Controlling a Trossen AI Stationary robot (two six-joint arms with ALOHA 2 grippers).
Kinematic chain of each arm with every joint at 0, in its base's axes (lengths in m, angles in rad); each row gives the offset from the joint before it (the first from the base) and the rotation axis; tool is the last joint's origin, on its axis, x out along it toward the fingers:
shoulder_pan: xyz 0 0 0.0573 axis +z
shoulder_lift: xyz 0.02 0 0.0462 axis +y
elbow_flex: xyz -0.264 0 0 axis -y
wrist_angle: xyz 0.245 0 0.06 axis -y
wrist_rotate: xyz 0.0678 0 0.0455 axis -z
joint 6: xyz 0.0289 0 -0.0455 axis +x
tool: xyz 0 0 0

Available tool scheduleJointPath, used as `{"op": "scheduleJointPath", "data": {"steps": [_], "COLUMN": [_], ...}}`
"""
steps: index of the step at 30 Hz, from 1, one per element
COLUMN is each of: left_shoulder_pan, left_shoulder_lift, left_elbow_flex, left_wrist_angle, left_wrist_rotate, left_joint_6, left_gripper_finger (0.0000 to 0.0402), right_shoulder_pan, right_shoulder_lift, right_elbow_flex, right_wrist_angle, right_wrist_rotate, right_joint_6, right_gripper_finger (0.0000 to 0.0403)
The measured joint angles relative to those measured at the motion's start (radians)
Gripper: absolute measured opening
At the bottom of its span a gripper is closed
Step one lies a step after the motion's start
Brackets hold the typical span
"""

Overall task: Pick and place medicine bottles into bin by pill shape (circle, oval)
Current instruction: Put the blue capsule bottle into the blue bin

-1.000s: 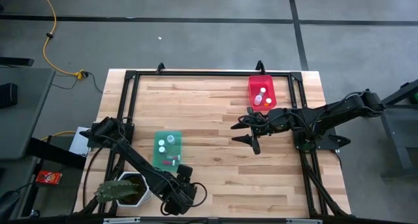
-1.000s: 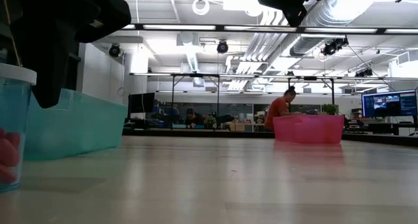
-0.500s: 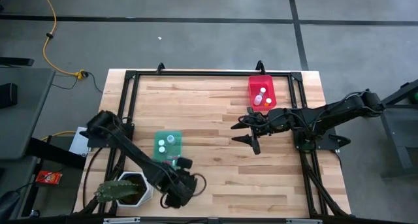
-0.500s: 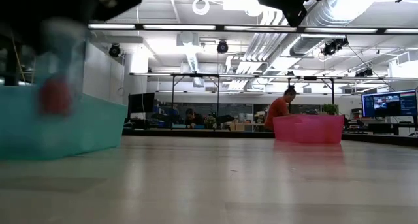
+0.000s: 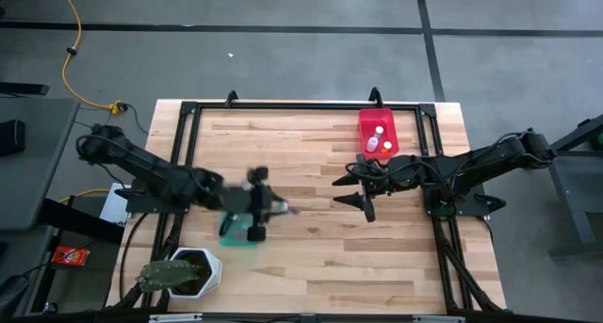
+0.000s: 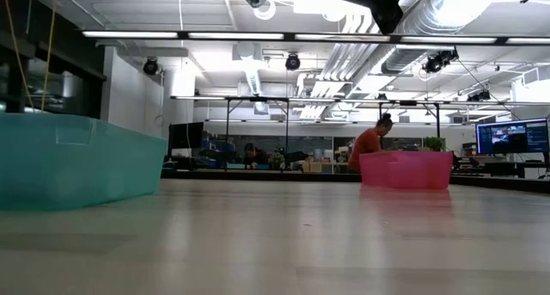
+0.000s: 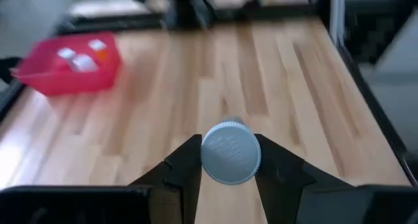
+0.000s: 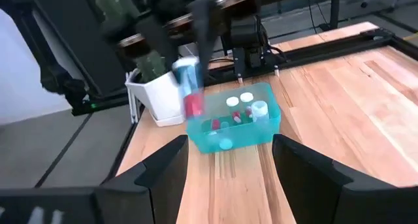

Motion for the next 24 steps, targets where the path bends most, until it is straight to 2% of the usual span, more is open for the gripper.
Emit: {"op": "scheduleJointPath", "data": {"steps": [6,10,12,14,24], "left_shoulder_pan": [0.132,0.19,0.204,0.209,0.209], "left_shoulder_lift": [-0.176,-0.198,-0.198,-0.198,-0.197], "left_elbow_flex": [-0.31,-0.467,-0.515,-0.539,-0.542], "left_wrist_angle": [0.485,0.812,0.918,0.973,1.024], "left_wrist_rotate": [0.014,0.013,0.014,0.014,0.014], "left_joint_6": [-0.024,-0.135,-0.187,-0.212,-0.213], "left_gripper_finger": [0.0114,0.0114,0.0114,0.0115,0.0115], "right_shoulder_pan": [0.0,0.0,0.0,0.0,0.0], "right_shoulder_lift": [0.0,0.0,0.0,0.0,0.0], "right_elbow_flex": [0.0,0.0,0.0,0.0,0.0], "right_wrist_angle": [-0.033,-0.025,-0.006,0.011,0.057], "right_wrist_rotate": [0.045,0.1,0.129,0.141,0.149], "right_joint_6": [-0.004,0.027,0.023,-0.01,-0.121], "right_gripper_finger": [0.0216,0.0216,0.0216,0.0216,0.0216]}}
